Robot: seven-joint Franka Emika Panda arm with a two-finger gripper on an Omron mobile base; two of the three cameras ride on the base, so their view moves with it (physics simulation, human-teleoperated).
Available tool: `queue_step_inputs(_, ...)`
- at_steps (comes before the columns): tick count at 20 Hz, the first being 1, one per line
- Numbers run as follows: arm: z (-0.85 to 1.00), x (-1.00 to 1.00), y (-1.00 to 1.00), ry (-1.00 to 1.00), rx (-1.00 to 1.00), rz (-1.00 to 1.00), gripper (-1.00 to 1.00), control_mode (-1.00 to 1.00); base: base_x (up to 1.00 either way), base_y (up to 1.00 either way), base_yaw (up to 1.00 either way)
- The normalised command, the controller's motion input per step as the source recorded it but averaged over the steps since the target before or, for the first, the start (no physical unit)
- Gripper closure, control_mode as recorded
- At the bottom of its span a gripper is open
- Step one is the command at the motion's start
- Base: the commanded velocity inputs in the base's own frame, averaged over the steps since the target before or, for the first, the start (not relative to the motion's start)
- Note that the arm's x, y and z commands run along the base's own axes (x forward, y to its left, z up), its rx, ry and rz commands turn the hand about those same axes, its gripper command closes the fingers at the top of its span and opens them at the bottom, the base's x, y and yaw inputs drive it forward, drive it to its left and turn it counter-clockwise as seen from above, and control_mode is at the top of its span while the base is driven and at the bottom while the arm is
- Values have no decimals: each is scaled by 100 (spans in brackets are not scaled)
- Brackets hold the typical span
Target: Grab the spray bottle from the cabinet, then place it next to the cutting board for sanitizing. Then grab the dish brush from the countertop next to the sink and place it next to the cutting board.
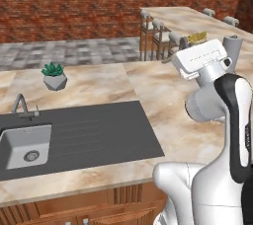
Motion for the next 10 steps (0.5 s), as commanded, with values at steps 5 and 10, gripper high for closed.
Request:
queue_step_inputs(5,11,-48,-19,4,-2,-1,100,-100,0,0,0)
queue_step_inputs(10,-6,-58,-9,-5,-2,0,100,-100,0,0,0)
